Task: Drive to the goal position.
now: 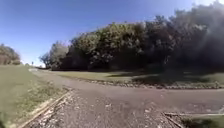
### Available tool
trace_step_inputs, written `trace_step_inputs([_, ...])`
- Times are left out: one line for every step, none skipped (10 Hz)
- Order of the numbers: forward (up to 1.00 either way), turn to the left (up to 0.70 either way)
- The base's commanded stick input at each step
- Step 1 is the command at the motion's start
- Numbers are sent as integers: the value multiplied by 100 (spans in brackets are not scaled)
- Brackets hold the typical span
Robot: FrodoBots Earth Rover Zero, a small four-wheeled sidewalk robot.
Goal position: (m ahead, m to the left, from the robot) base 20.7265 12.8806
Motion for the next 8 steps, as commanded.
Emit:
trace_step_inputs([50,0])
trace_step_inputs([50,0])
trace_step_inputs([50,0])
trace_step_inputs([50,0])
trace_step_inputs([50,0])
trace_step_inputs([50,0])
trace_step_inputs([50,0])
trace_step_inputs([50,0])
